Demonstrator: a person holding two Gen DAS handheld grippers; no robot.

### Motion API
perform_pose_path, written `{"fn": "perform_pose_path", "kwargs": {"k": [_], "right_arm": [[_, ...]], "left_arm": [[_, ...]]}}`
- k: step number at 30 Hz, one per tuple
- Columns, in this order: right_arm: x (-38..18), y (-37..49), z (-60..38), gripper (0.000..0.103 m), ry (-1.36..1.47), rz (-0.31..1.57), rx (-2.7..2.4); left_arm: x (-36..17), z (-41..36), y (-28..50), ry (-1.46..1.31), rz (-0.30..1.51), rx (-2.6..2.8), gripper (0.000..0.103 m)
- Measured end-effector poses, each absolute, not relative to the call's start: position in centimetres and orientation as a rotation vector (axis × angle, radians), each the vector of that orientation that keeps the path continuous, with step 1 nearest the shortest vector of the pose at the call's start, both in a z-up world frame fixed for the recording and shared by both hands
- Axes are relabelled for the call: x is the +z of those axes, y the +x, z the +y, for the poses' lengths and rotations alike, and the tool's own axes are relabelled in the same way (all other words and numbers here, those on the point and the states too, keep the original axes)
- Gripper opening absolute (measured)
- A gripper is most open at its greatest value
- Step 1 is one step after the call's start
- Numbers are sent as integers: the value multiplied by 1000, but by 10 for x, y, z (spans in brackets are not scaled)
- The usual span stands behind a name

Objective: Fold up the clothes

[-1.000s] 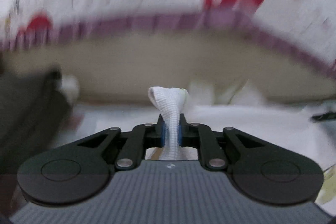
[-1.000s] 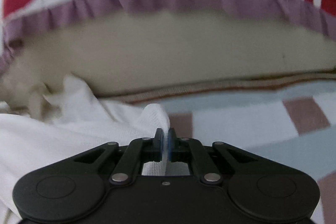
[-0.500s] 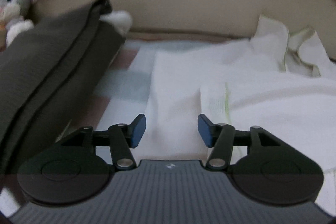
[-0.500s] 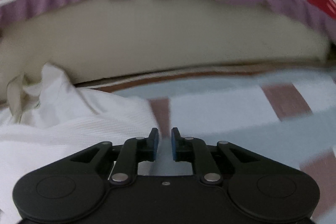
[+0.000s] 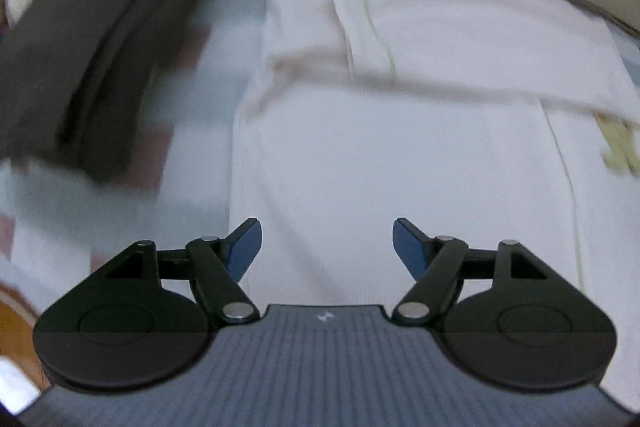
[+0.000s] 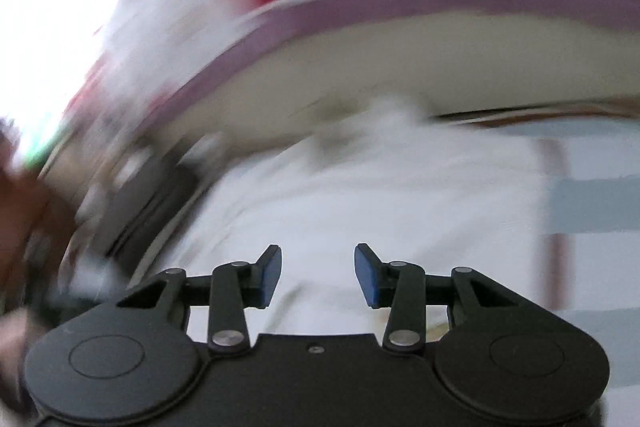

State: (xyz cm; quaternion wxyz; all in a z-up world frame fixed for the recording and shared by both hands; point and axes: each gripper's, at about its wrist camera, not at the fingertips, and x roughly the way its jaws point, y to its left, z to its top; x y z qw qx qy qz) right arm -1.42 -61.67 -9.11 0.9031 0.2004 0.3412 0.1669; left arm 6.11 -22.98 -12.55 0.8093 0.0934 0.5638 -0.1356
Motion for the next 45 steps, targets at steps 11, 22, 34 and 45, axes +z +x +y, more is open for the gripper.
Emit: {"fn": "perform_pose_path", "kwargs": {"k": [11,22,34,45], "right_arm": [[-125,-54,-410,46,272,1044,856],[-113,-45,-497,50,212,1431,602],[-174,-77,-614,62,739,1825,174],[-85,-98,-553,62,-58,1517,810]], "left_arm": [[-133,-199,6,264,1371,-431,77],[-173,-227,7,499,1529,-666,80],[-180,-238,0,624,1452,-756,77],[-161,-235,-25,675,1333,-883,9]]}}
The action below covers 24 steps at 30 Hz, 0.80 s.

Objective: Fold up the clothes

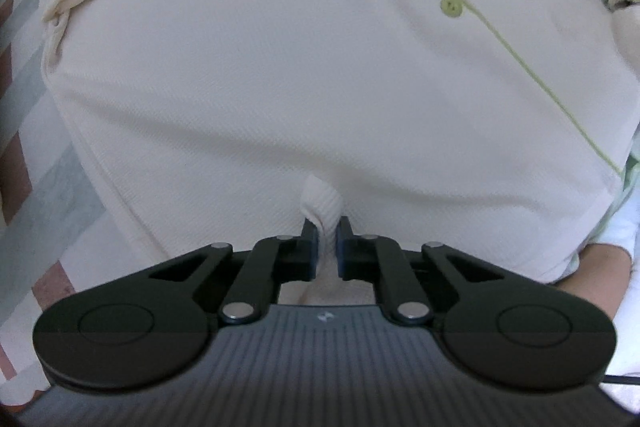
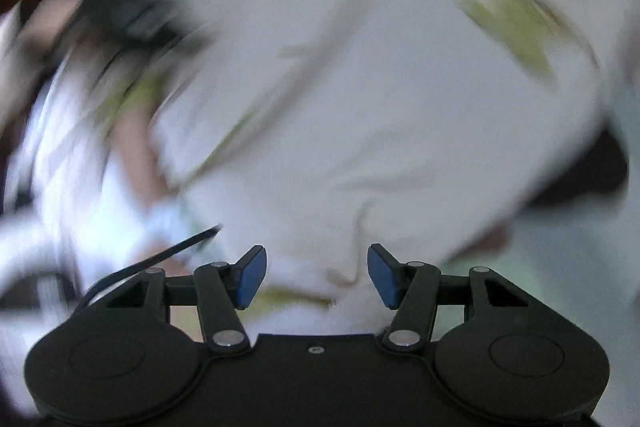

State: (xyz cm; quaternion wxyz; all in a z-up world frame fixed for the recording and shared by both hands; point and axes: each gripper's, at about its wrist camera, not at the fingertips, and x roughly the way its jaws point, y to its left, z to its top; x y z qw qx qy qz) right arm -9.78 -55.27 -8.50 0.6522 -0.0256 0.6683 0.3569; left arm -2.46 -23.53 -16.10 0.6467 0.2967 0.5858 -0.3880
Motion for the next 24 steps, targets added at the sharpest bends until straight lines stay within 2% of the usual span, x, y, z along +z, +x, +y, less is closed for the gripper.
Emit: {"fn": "perform_pose_path", "kwargs": {"k": [5,10,11,12,13,17,24], "right_arm": [[-84,-116,-548,59,-255,1443,954],[-112,-120,-539,57,-278,1496,1001],[-118,-120,-536,49,-285,1508,999],[-125,-120,-534,36,-292,1520,996],[-123,-119,-533,3,-290,1511,991],[-117,-115,-532,3,-282,1470,972],[-59,-91,-588,3,-139,1166,688]], "left_arm": [[-158,-230,-22,645,1329,-872,9],[-153,-224,-21,619,1311,-855,9],[-151,-222,-21,611,1300,-852,8],[-148,-220,-22,605,1283,-850,7],[-143,-218,-24,596,1257,-849,7],[-121,-211,-26,524,1164,-837,7],[-75,-185,-12,225,943,-716,7]]}}
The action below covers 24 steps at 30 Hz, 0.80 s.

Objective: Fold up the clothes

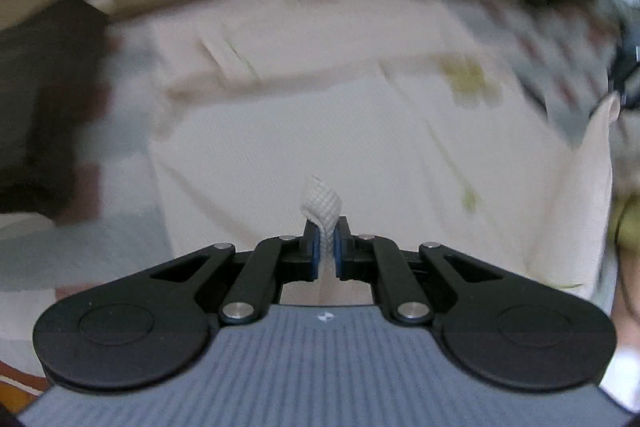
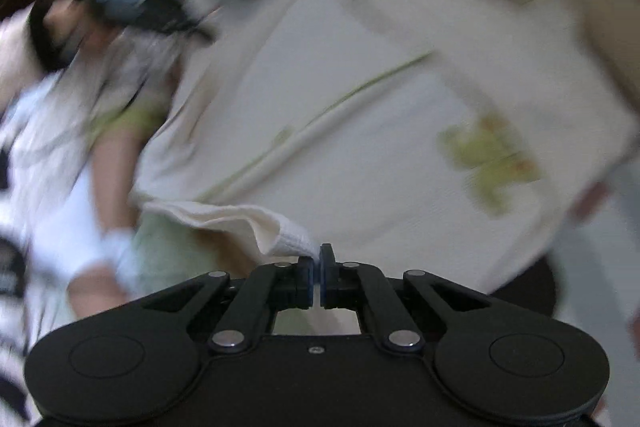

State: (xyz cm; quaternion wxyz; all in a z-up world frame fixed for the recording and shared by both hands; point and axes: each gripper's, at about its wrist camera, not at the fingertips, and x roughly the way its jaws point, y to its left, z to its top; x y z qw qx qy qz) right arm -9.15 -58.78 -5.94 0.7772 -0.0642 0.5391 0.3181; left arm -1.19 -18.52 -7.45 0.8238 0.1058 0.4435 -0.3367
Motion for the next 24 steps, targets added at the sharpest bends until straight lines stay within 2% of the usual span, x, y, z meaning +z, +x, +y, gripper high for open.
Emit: {"fn": "perform_pose_path", "kwargs": {"k": [2,5,9,13,20,24], "right_arm": [[-51,-81,-607,3,-66,1120,585],[-59,-62,-638,3,58,1088,427],[-108,-44,-665,3,253,1080,163],[-149,-44,-687,3,450,1010,26],[-131,-46,-693,3,427,858,13],[-138,-35,-687,3,316,887,-80]], "left_arm": [[-64,-186,9,223,862,-655,7],[-72,-187,43,175,837,-554,7],[-101,-200,71,164,834,-414,7],[-120,-211,82,163,755,-354,7],[-104,-208,82,110,580,-361,7],[-121,-218,97,156,582,-365,7]]}}
